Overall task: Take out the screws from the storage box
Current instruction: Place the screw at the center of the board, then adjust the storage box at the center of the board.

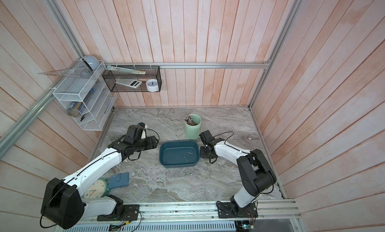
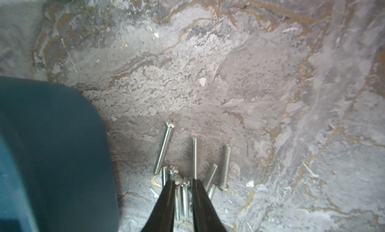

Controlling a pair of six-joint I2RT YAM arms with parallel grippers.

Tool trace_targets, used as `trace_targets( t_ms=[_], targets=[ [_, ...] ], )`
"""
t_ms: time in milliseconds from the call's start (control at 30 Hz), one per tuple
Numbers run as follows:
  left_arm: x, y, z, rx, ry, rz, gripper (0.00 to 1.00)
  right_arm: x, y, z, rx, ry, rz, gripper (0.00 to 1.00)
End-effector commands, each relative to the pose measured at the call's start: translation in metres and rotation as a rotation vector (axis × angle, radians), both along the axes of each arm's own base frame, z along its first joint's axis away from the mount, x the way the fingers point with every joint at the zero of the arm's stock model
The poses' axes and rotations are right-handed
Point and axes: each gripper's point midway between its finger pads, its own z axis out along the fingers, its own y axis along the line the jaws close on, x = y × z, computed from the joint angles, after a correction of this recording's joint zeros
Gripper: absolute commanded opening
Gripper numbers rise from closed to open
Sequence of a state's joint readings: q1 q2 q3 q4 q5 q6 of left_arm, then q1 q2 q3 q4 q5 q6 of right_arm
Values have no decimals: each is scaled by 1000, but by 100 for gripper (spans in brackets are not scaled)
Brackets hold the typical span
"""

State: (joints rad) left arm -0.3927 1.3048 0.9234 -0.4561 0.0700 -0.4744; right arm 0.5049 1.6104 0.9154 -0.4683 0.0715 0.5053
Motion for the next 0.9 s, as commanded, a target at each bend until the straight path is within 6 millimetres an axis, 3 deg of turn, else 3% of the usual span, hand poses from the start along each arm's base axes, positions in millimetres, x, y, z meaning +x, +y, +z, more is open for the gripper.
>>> trace_targets(
  t_ms=[0, 133, 300, 400, 533, 867],
  targets=[
    [0, 3, -3, 16, -7, 0, 77, 3, 5, 16, 39, -16, 2, 22],
    [0, 3, -3, 15, -6, -1, 77, 3, 11, 40, 99, -60, 13, 23],
    [1, 3, -4, 15, -4, 0, 77, 4, 22, 69, 208, -118, -12, 40],
    [1, 3, -3, 16, -6, 1, 77, 5, 30, 77, 246, -109, -2, 41],
    [1, 4, -3, 15, -7, 2, 77, 10, 28, 76, 205, -85, -32, 41],
    [1, 4, -2, 16, -11, 1, 77, 21, 56, 54, 138, -21, 28, 41]
  ],
)
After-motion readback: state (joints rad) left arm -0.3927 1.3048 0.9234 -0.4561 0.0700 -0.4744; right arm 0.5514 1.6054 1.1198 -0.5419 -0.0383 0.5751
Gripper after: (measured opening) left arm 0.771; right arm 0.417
